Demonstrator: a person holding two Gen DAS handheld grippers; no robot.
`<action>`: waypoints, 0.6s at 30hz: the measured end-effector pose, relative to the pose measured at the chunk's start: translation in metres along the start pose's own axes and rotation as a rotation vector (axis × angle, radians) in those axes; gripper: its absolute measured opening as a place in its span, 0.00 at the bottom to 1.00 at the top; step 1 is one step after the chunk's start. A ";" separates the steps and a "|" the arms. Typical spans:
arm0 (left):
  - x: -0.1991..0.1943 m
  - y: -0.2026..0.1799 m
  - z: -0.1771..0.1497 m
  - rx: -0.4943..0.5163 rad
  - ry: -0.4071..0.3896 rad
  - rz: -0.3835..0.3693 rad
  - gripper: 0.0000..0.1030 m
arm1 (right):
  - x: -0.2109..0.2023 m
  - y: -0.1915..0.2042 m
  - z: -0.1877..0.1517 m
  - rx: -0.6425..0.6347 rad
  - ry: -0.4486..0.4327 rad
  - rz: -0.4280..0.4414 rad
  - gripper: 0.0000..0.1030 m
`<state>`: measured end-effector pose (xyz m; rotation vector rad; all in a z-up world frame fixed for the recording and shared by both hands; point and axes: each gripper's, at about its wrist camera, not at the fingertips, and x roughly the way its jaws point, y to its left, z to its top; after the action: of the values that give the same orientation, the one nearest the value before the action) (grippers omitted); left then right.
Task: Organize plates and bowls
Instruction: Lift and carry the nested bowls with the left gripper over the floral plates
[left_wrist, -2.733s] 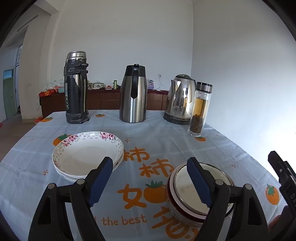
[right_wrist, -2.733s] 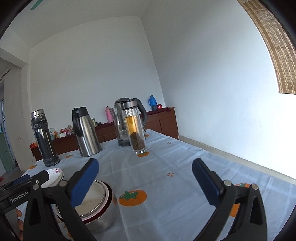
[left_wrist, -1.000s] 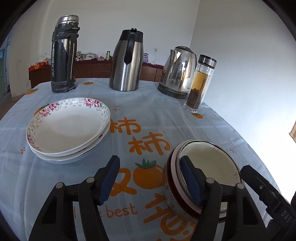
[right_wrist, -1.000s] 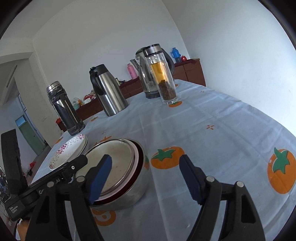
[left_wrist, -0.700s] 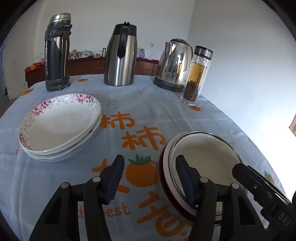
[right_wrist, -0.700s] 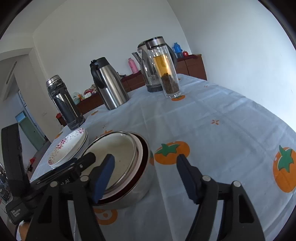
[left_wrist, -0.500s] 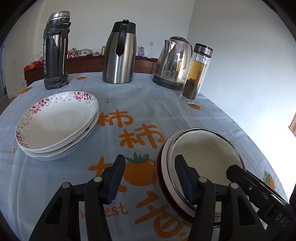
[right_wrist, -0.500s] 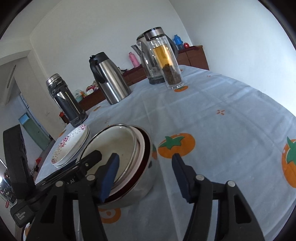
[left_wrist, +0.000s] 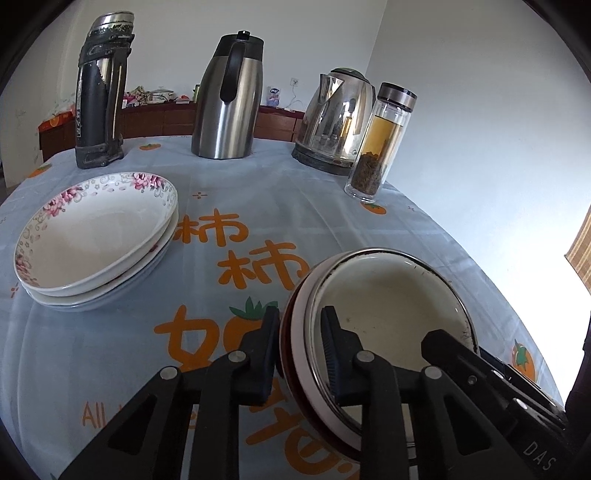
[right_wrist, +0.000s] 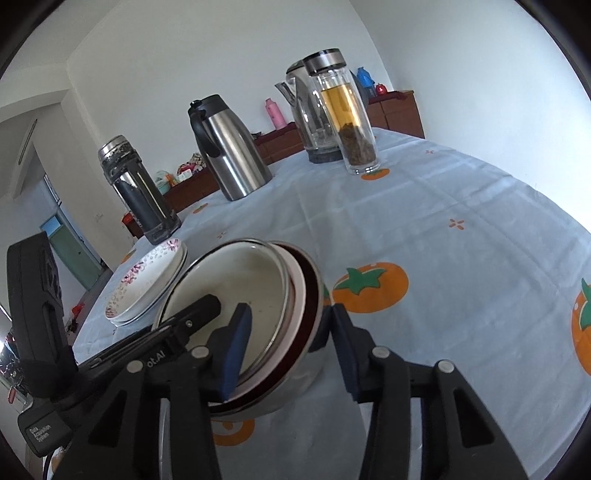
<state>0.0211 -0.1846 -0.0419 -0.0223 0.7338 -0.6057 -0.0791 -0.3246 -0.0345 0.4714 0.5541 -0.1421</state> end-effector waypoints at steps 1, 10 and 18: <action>0.000 0.000 0.000 0.001 -0.001 0.002 0.25 | 0.000 0.000 0.000 0.001 0.000 -0.002 0.43; -0.004 -0.003 -0.002 0.002 -0.010 0.024 0.25 | -0.002 0.003 -0.001 -0.011 -0.010 -0.015 0.39; -0.009 -0.009 -0.007 0.027 -0.018 0.026 0.25 | -0.009 0.001 -0.003 -0.011 -0.027 -0.032 0.36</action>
<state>0.0072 -0.1857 -0.0392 0.0070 0.7074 -0.5899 -0.0880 -0.3224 -0.0309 0.4492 0.5360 -0.1754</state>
